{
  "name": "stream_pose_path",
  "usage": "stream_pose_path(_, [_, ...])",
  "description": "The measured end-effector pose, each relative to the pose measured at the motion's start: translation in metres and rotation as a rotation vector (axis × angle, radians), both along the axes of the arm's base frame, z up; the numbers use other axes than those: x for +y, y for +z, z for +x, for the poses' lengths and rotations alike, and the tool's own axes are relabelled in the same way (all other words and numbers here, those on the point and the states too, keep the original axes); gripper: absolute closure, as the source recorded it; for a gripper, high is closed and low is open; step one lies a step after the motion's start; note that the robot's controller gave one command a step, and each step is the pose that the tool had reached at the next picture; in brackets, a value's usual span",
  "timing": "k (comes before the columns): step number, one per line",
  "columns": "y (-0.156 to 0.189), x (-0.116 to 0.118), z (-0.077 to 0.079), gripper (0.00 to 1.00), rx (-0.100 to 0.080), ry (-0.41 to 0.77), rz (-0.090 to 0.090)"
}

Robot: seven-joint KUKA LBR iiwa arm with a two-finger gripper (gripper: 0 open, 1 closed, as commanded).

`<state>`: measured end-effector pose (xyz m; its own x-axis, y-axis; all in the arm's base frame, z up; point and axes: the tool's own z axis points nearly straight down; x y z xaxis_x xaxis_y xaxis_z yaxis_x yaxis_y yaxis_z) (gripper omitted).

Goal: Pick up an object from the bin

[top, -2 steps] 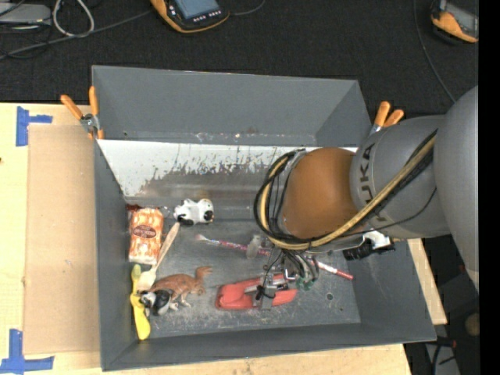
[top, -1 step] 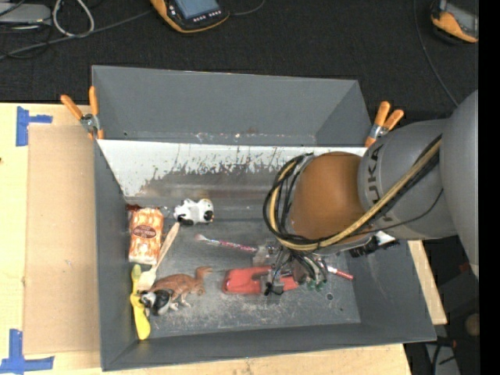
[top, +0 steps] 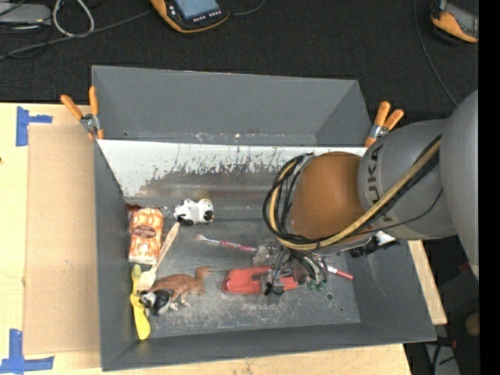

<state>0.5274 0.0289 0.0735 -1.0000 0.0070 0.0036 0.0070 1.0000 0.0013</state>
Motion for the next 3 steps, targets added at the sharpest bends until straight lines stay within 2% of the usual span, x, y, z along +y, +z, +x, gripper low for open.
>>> stream_pose_path(1, [0.042,0.000,-0.004,1.00,0.005,0.045,0.000])
stream_pose_path(2, [0.083,0.001,-0.003,1.00,0.001,0.049,0.000])
stream_pose_path(3, [0.039,-0.003,-0.008,1.00,0.002,-0.141,-0.001])
